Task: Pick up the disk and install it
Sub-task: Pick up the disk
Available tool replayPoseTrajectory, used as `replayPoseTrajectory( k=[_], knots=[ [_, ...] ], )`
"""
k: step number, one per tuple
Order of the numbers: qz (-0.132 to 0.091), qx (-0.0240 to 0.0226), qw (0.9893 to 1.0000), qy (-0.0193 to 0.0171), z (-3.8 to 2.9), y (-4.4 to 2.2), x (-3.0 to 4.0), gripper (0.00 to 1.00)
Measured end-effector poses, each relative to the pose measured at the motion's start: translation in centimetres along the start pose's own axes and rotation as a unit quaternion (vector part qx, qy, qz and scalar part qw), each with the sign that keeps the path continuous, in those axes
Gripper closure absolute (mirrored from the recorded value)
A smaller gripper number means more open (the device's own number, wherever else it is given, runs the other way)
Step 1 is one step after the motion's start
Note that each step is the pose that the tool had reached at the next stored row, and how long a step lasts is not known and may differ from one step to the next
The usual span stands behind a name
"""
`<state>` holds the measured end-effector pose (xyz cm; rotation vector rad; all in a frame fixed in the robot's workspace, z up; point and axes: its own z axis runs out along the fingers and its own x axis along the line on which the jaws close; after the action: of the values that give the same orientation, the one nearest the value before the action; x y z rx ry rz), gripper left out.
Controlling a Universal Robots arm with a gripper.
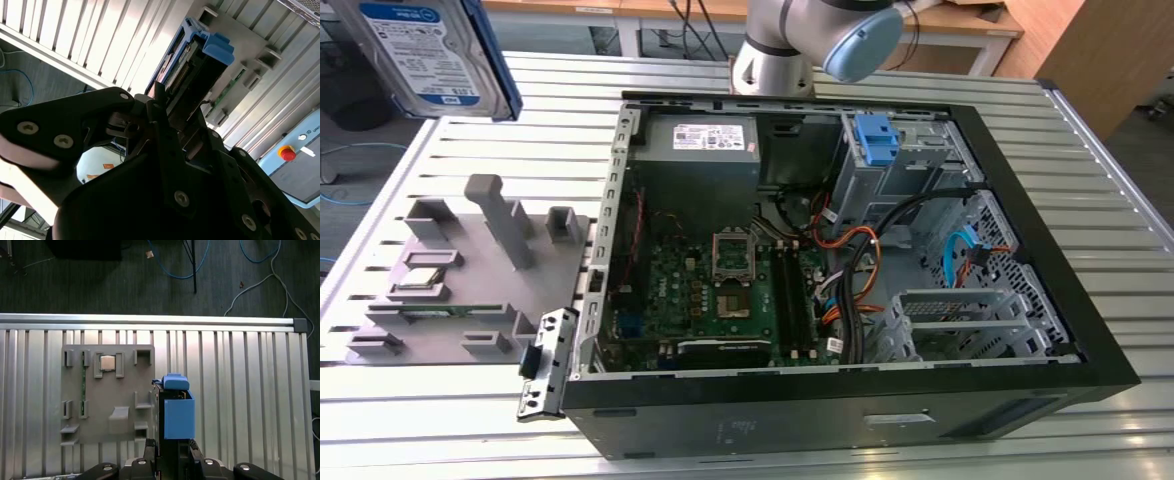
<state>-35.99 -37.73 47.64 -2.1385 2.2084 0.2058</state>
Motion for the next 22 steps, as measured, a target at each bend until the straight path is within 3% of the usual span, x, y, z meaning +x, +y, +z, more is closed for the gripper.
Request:
replayPoseTrajectory(
  k=[8,12,17,22],
  knots=[
    [0.000,0.0000,1.0000,0.0001,-0.07,-0.27,-0.02,0.65],
    [0.001,0.0003,1.0000,0.0093,-0.07,-0.28,-0.01,0.65],
    [0.001,0.0002,1.0000,0.0095,-0.08,-0.33,-0.03,0.65],
    [0.001,0.0001,1.0000,0.0095,-0.11,-1.15,-0.05,0.65]
  ],
)
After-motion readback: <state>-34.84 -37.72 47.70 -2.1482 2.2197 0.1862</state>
